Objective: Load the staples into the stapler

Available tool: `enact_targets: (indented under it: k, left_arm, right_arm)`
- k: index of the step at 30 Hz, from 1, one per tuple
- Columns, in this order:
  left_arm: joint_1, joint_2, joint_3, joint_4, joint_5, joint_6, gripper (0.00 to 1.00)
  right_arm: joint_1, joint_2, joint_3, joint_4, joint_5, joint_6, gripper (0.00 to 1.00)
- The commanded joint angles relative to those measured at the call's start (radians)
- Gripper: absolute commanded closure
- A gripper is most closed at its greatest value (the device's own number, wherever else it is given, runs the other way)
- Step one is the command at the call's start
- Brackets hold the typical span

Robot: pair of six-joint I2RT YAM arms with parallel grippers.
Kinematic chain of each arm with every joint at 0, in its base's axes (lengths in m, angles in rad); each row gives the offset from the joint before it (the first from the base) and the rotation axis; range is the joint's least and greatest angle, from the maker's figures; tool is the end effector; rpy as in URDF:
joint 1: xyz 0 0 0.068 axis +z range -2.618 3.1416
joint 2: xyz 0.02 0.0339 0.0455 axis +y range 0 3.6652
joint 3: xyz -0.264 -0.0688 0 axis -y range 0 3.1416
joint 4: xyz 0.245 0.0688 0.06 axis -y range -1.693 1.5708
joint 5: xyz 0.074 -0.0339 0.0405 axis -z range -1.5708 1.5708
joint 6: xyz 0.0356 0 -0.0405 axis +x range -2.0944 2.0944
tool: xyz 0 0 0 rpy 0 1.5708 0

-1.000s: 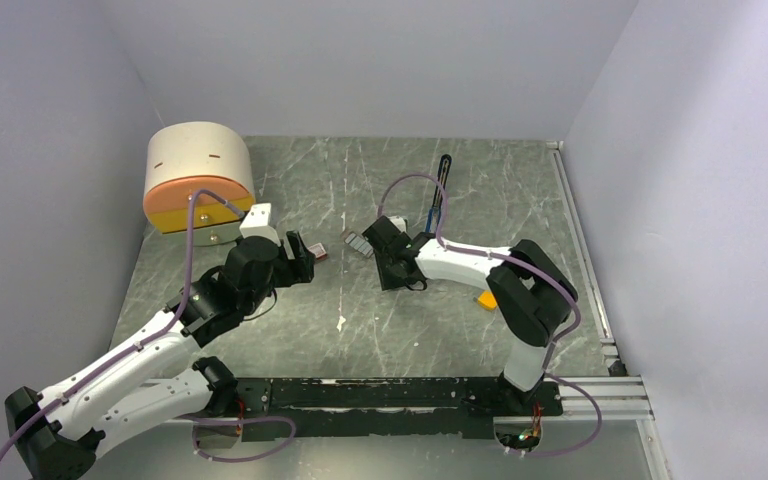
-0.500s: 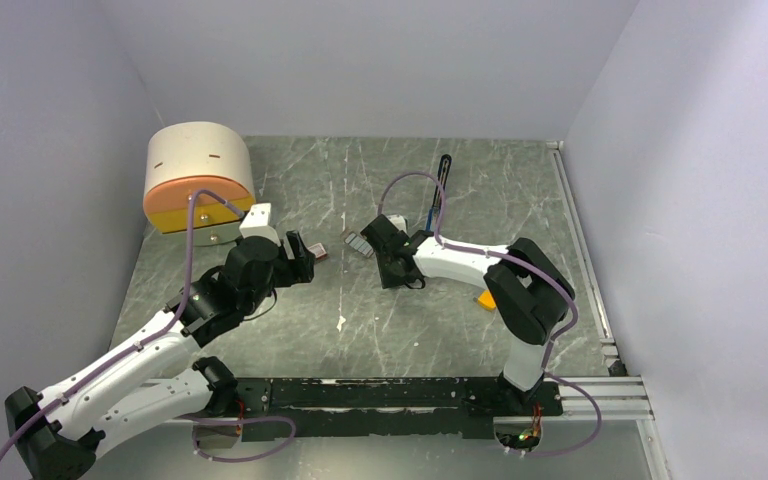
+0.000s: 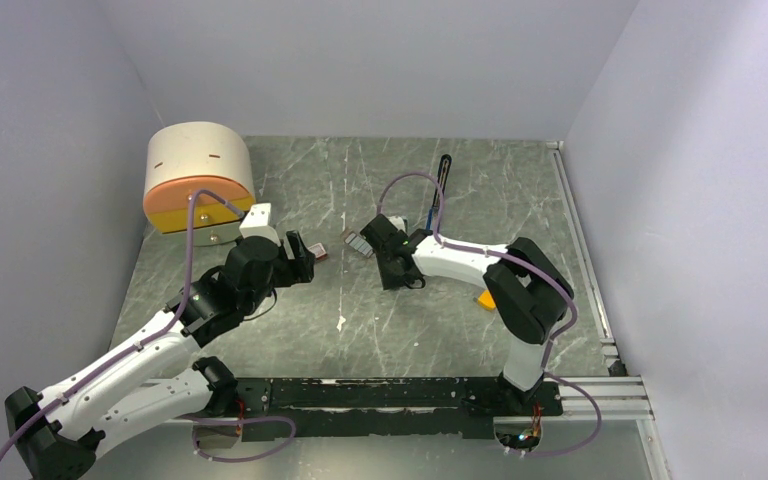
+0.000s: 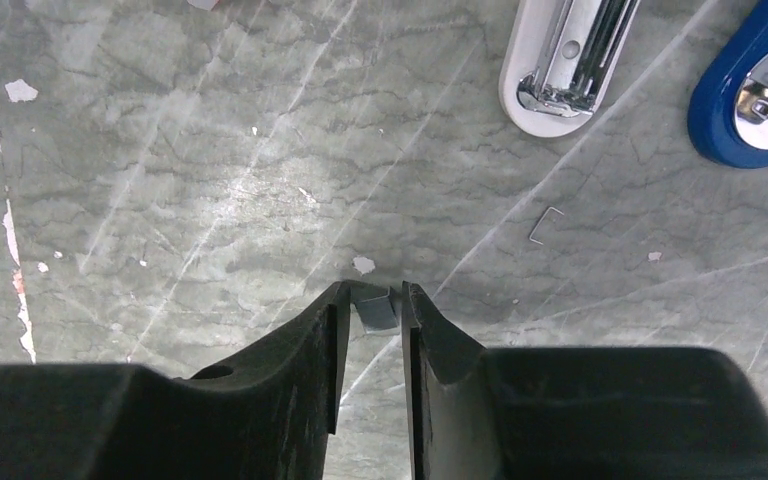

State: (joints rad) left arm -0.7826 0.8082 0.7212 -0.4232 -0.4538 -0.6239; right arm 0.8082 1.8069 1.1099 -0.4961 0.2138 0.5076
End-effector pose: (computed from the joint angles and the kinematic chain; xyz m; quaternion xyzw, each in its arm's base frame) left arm 0.1382 -0.1154 0.2911 -0.0468 0.8469 -0.1707 0.5014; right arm 0.2460 0.2466 0.1578 -0.1264 0.9686 0.0312 0.2118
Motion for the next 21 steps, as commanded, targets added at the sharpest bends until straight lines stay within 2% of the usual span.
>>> enact_targets:
  k: [1,10,21]
  left_arm:
    - [-0.003,-0.001,0.011,0.011,-0.031,0.008,0.22]
    - [-0.003,-0.005,0.009,0.009,-0.032,0.006,0.22]
    - [-0.003,-0.005,0.006,0.01,-0.032,0.004,0.22]
  right_arm:
    - [-0.001,0.028,0.022,-0.008,-0.011,-0.016,0.71]
    - [-0.001,0.037,0.028,-0.003,-0.01,-0.084,0.68]
    - [-0.002,0.038,0.022,-0.005,-0.017,-0.106,0.77]
